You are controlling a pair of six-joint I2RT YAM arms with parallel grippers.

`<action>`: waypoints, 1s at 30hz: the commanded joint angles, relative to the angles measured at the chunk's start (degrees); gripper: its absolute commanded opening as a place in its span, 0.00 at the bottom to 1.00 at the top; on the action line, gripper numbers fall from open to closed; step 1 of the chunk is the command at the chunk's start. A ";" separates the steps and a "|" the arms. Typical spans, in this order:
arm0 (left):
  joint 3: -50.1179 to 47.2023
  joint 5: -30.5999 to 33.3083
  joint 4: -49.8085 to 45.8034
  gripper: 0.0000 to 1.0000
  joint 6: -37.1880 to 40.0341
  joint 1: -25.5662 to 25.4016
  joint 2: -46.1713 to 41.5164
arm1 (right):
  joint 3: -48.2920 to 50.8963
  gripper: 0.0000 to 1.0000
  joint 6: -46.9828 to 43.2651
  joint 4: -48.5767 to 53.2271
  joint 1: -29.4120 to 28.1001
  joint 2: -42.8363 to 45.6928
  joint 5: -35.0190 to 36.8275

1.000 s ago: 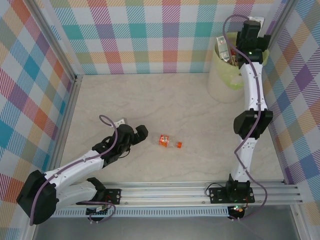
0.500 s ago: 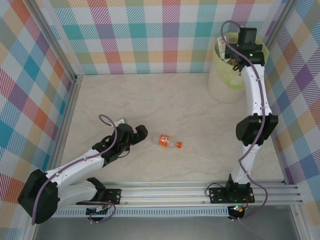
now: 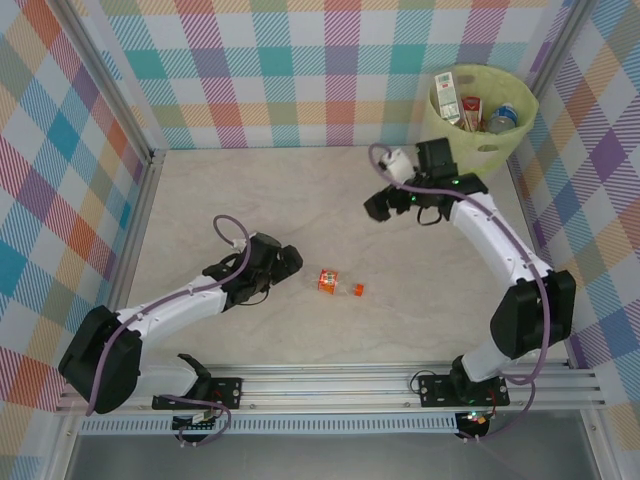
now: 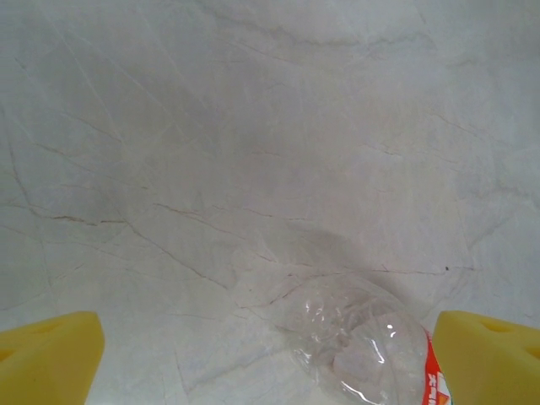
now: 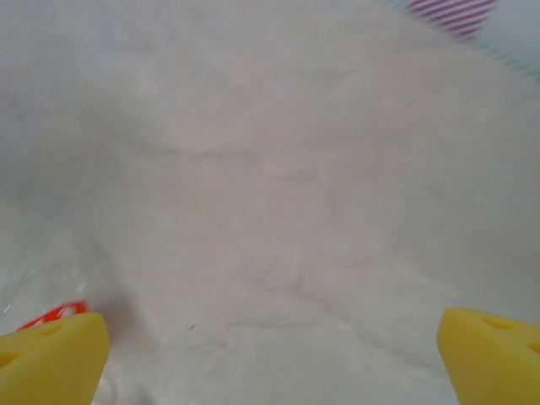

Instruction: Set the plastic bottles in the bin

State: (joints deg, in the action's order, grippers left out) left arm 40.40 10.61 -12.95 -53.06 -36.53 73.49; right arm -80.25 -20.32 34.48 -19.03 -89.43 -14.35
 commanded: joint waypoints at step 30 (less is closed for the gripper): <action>-2.44 5.61 -7.38 1.00 -6.18 2.52 -5.83 | 5.01 0.91 -15.36 -4.09 -27.82 -23.76 10.80</action>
State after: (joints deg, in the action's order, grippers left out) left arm 37.74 16.05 -19.49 -59.13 -34.50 67.18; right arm -74.96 -35.53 32.10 -46.35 -111.96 -5.65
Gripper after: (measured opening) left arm 0.999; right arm 0.931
